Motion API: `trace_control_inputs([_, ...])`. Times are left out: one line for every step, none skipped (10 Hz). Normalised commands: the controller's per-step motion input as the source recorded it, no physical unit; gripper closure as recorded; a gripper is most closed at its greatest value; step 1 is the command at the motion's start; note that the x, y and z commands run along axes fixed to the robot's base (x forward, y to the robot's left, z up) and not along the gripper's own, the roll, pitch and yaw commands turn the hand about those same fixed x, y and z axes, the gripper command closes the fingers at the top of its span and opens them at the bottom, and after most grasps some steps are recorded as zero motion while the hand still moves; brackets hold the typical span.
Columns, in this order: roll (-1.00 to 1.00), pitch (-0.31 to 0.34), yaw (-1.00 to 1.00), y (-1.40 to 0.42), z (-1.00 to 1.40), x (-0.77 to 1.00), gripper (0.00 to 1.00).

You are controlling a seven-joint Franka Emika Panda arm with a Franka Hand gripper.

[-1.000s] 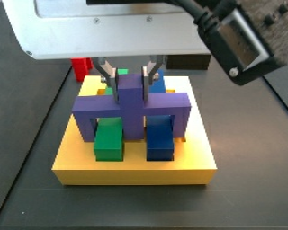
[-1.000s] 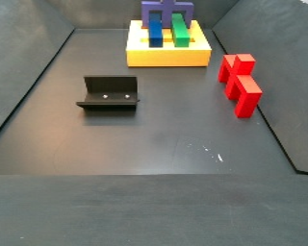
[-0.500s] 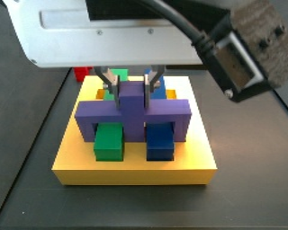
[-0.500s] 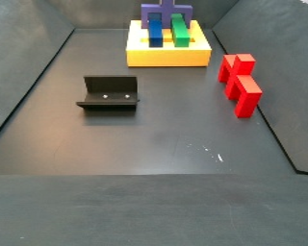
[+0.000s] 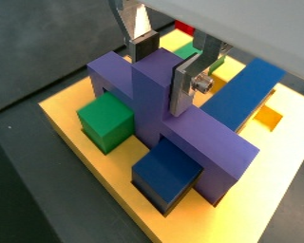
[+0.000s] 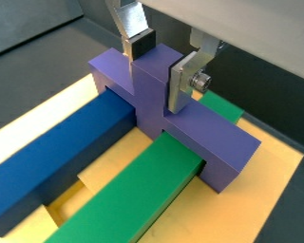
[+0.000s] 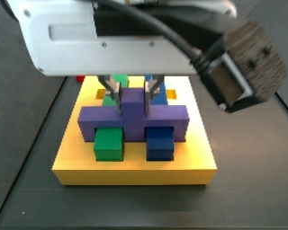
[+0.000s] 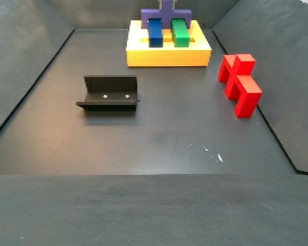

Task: Pick up the purple object. Move up. Place the purple object on the fixture. Regrasp the purple object. Move to above the board. Insert the purple object.
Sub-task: Insert the purple object.

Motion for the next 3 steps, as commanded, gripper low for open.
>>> trace_control_inputs([-0.04, 0.000, 0.00, 0.01, -0.05, 0.00, 1.00])
trace_control_inputs([-0.01, 0.000, 0.00, 0.00, 0.00, 0.00, 1.00])
trace_control_inputs([0.00, 0.000, 0.00, 0.00, 0.00, 0.00, 1.00])
